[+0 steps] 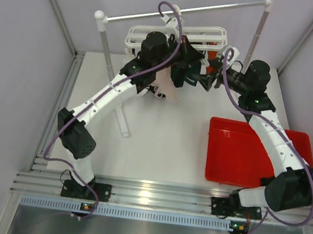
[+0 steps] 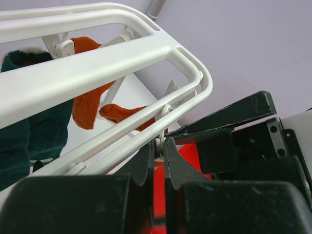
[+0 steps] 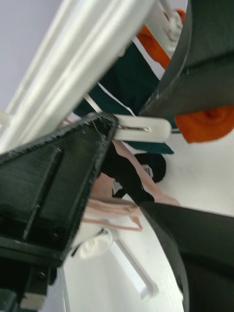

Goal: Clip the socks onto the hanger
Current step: Open the clamp at the hanger, then pick up the sock from the bin.

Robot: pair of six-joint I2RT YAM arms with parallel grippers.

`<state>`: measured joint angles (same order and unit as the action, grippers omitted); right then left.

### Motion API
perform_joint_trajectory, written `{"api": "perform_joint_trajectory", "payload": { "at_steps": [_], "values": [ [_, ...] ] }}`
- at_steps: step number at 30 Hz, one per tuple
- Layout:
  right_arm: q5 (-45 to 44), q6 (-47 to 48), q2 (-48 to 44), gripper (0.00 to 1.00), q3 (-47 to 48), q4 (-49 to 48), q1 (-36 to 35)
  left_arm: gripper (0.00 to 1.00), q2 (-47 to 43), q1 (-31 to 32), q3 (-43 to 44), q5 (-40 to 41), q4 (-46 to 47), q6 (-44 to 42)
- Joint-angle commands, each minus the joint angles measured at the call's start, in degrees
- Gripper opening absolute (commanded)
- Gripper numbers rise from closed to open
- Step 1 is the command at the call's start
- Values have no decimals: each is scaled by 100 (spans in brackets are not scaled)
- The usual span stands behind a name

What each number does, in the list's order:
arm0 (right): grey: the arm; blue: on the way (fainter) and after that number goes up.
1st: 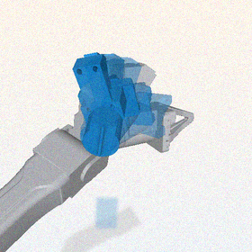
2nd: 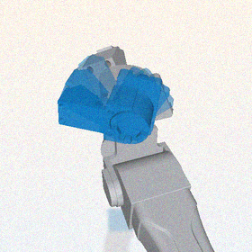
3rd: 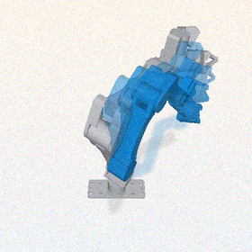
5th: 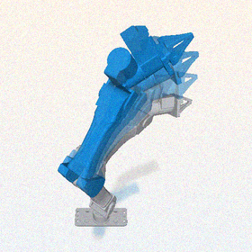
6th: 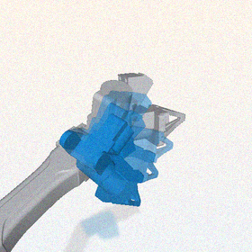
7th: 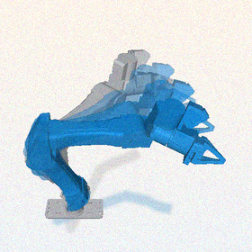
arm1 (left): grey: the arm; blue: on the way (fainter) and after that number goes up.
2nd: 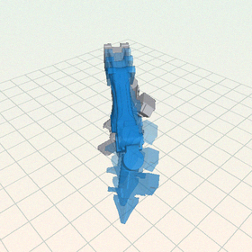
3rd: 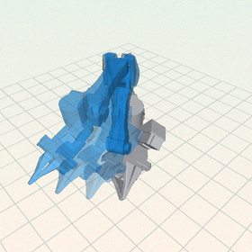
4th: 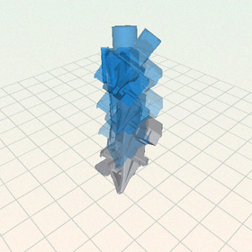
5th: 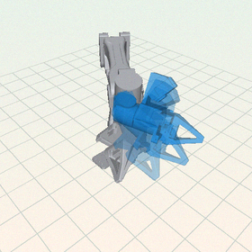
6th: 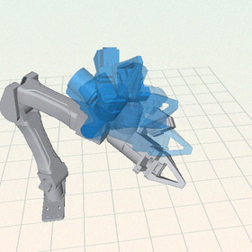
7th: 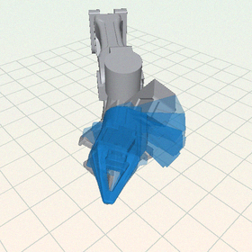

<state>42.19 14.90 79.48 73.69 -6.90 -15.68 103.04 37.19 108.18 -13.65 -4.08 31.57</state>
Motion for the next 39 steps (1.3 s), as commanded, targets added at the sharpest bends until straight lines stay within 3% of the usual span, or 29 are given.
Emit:
{"api": "perform_joint_trajectory", "payload": {
  "at_steps": [1, 5, 10, 14, 15, 20, 22, 29, 39],
  "values": [
    [218, 154, -530, 74, -197, 670, 12, 0, -21, -19, -78, 3, 328, -81],
    [412, 452, -864, 91, -539, 1716, 56, 0, -39, -54, -148, -32, 364, -116],
    [701, 935, -1250, 99, -918, 2876, 442, 0, -48, -63, -192, -59, 355, -116],
    [1141, 2328, -1374, 98, -927, 4342, 1171, 0, -56, -63, -201, -85, 364, -134],
    [1168, 2786, -1287, 97, -814, 5364, 1486, 0, -48, -63, -218, -94, 364, -125],
    [467, 5473, -568, 88, -593, 7823, 2988, 0, -65, -63, -245, -129, 364, -116],
    [-216, 5883, -373, 84, -706, 8325, 3377, 0, -83, -63, -245, -129, 364, -125],
    [-2170, 6228, -302, 72, -1672, 7601, 4888, 0, -91, -80, -262, -164, 364, -116],
    [-3375, 5129, -390, 74, -2560, 6484, 5382, 0, -74, -89, -297, -199, 531, -63]
  ]
}}
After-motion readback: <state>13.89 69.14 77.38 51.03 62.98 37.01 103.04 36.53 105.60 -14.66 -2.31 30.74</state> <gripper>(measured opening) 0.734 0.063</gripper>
